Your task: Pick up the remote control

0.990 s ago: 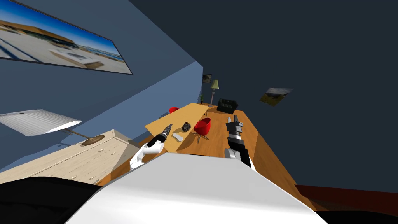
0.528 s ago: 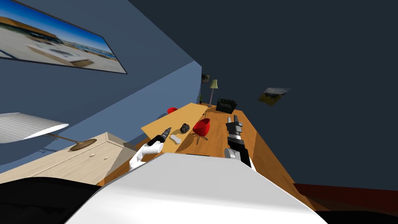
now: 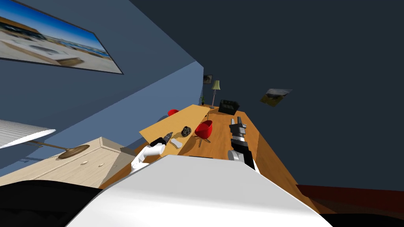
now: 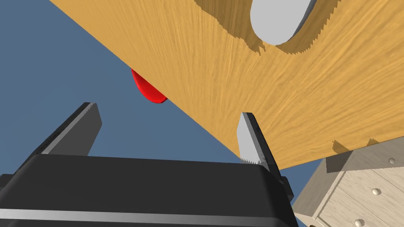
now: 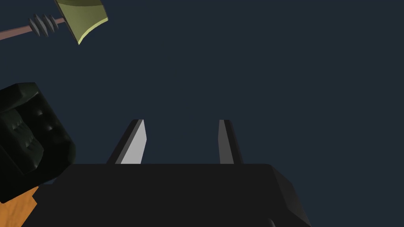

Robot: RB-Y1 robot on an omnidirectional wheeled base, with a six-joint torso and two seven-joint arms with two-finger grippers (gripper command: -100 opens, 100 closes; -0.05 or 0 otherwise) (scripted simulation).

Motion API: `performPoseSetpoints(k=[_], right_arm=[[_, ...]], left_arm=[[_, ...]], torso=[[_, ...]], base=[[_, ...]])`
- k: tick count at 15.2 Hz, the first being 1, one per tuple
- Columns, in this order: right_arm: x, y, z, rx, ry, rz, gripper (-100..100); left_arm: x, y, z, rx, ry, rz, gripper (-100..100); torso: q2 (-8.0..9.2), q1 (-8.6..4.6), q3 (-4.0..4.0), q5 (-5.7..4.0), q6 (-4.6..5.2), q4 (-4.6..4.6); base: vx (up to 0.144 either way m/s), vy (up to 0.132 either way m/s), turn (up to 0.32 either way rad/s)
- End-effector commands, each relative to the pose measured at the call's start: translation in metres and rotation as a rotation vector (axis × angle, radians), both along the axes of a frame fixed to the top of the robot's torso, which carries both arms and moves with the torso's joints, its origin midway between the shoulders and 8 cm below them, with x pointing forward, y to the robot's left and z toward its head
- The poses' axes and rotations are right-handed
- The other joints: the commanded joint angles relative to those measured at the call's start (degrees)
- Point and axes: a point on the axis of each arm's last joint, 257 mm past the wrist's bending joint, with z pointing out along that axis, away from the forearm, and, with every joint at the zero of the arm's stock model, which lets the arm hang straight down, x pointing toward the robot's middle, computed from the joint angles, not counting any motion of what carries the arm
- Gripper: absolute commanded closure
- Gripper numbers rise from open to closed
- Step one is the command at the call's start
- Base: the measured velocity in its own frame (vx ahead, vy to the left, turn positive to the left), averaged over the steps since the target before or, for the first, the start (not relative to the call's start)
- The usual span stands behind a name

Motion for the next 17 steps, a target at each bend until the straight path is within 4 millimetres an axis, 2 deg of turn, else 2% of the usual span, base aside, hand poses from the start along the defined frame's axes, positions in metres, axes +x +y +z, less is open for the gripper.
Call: performPoseSetpoints(k=[1,3,4,6,7,9,12,17], right_arm=[[0.000,0.000,0.000,0.000,0.000,0.000,0],[0.000,0.000,0.000,0.000,0.000,0.000,0],[0.000,0.000,0.000,0.000,0.000,0.000,0],[0.000,0.000,0.000,0.000,0.000,0.000,0],[0.000,0.000,0.000,0.000,0.000,0.000,0],[0.000,0.000,0.000,0.000,0.000,0.000,0],[0.000,0.000,0.000,0.000,0.000,0.000,0],[0.000,0.000,0.000,0.000,0.000,0.000,0]], left_arm=[[-0.012,0.006,-0.016,0.001,0.067,0.008,-100],[-0.015,0.006,-0.019,-0.003,0.086,0.011,-100],[-0.024,0.011,-0.031,-0.003,0.135,0.015,-100],[-0.029,0.011,-0.035,-0.008,0.157,0.018,-100],[-0.039,0.015,-0.046,-0.010,0.208,0.021,-100],[-0.043,0.014,-0.050,-0.015,0.227,0.024,-100],[-0.065,0.020,-0.071,-0.029,0.333,0.028,-100],[-0.084,0.019,-0.085,-0.049,0.415,0.031,-100]], torso=[[0.00,0.00,0.00,0.00,0.00,0.00],[-0.03,0.00,-0.01,0.00,0.01,-0.01],[-0.01,0.00,0.00,0.00,0.00,0.00],[-0.06,-0.02,-0.03,0.00,0.01,-0.01],[-0.03,-0.01,-0.02,0.00,0.00,-0.01],[-0.07,-0.03,-0.03,0.00,0.01,-0.01],[-0.07,-0.02,-0.04,0.00,0.02,-0.01],[-0.05,0.00,-0.02,0.00,0.01,-0.01]], base=[[0.048,-0.007,-0.045],[0.050,-0.011,-0.047],[0.057,-0.014,-0.061],[0.055,-0.011,-0.039],[0.056,-0.012,-0.050],[0.059,-0.015,-0.037],[0.063,-0.014,-0.062],[0.053,-0.008,-0.035]])
